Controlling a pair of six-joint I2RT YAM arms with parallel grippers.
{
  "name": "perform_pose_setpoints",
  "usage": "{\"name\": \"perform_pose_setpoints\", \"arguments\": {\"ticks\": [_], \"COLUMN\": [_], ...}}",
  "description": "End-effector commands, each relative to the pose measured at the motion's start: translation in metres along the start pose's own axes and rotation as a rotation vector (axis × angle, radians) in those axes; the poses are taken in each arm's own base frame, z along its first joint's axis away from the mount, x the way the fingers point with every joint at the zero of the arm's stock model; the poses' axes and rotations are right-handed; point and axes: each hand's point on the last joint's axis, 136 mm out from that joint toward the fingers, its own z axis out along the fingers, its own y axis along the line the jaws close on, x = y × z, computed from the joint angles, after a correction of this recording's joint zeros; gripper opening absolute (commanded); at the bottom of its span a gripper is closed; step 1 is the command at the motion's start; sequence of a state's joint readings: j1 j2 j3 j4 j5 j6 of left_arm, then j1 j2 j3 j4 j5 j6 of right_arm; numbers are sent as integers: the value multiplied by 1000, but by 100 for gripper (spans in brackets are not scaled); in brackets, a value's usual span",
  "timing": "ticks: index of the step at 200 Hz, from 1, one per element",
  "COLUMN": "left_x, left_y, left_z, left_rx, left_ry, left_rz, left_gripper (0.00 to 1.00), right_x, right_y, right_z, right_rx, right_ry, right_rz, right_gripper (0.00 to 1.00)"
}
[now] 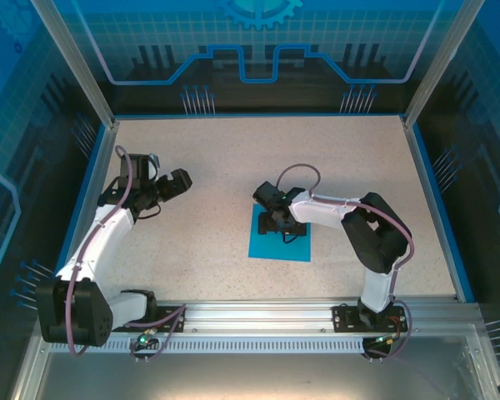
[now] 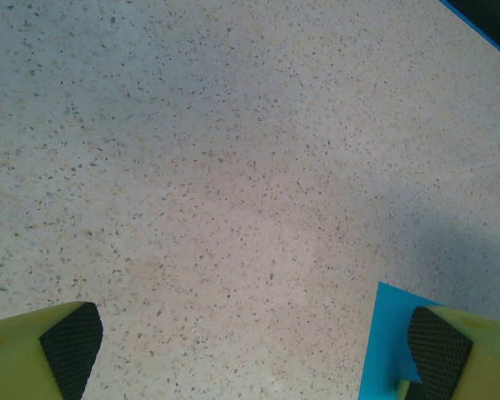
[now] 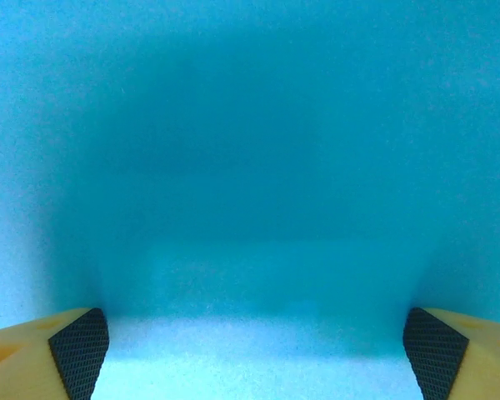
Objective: Fold a paper plane with a square sheet of paper (pick it up from the middle)
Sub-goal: Fold the square sheet of paper in half at the center of the table.
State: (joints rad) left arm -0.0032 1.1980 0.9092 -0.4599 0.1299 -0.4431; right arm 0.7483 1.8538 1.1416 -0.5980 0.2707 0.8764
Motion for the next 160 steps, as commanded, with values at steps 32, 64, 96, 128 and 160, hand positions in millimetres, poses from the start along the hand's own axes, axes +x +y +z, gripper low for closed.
{"name": "perform_pose_setpoints", "arguments": {"ticks": [32, 64, 96, 128, 160], "left_x": [-1, -1, 0, 0, 1], "left_y": [-12, -12, -11, -11, -11], "left_z": [-2, -2, -2, -2, -2], "left_rx": [36, 36, 36, 37, 36], "left_ry": [19, 21, 22, 24, 25], "left_rz": [21, 20, 17, 16, 15], "left_gripper": [98, 98, 99, 99, 99], "right_x": [27, 34, 36, 36, 33], "right_y": [-20, -24, -26, -27, -24], "right_z": [28, 35, 39, 39, 36], "right_rx": [46, 61, 71, 79, 68], "right_ry": [100, 118, 124, 120, 111], "right_rz": [44, 47, 50, 48, 43], "right_gripper": [93, 87, 82, 76, 73]}}
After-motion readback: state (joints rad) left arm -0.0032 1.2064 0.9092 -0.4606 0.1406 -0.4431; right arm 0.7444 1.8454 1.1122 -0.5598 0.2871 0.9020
